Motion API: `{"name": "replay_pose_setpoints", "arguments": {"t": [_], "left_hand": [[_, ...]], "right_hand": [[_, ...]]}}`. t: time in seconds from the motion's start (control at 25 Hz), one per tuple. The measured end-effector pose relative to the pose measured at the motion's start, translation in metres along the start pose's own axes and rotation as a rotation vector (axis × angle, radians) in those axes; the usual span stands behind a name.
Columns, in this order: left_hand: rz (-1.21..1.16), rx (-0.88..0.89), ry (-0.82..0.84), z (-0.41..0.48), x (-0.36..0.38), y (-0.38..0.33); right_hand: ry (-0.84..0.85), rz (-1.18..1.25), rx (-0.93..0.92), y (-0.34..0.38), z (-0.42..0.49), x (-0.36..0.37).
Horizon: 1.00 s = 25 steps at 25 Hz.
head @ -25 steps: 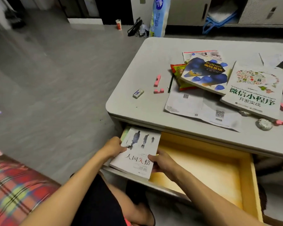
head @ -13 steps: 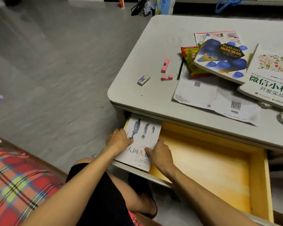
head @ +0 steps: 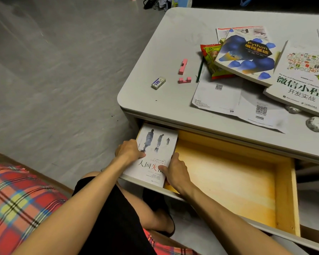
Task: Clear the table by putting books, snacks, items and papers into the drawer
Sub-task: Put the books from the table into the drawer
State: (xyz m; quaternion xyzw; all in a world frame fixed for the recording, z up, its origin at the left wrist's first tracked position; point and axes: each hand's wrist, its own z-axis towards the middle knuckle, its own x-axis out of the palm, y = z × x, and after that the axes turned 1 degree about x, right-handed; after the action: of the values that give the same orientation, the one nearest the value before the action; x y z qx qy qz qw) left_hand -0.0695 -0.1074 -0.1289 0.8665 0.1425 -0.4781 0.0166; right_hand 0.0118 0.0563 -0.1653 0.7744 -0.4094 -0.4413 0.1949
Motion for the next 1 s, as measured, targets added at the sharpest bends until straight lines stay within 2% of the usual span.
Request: {"name": "replay_pose_setpoints", "arguments": {"t": [0.36,0.52,0.6,0.68,0.76,0.88,0.96,1.0], "left_hand": [[0.018,0.011,0.005,-0.002,0.000,-0.002],[0.036,-0.008,0.070,-0.009,-0.012,-0.009],[0.100,0.032,-0.001,-0.022,-0.022,-0.022],[0.137,0.157,-0.135,-0.040,-0.035,-0.048],[0.008,0.326,-0.140,-0.057,-0.052,-0.088],[-0.457,0.484,0.020,-0.069,-0.083,-0.161],[-0.768,0.453,0.133,-0.063,-0.096,-0.211],[-0.910,0.409,0.176,-0.057,-0.099,-0.235]], "right_hand": [[0.014,-0.050,-0.028,-0.006,0.006,0.002],[0.068,-0.138,-0.046,-0.012,0.003,-0.015],[0.050,-0.188,-0.070,-0.017,-0.003,-0.044],[-0.046,-0.167,-0.139,-0.023,-0.010,-0.085],[-0.225,-0.094,-0.216,-0.029,-0.020,-0.135],[-0.578,0.005,-0.266,-0.036,-0.028,-0.223],[-0.772,-0.037,-0.225,-0.048,-0.015,-0.290],[-0.819,-0.066,-0.153,-0.056,-0.003,-0.323]]}}
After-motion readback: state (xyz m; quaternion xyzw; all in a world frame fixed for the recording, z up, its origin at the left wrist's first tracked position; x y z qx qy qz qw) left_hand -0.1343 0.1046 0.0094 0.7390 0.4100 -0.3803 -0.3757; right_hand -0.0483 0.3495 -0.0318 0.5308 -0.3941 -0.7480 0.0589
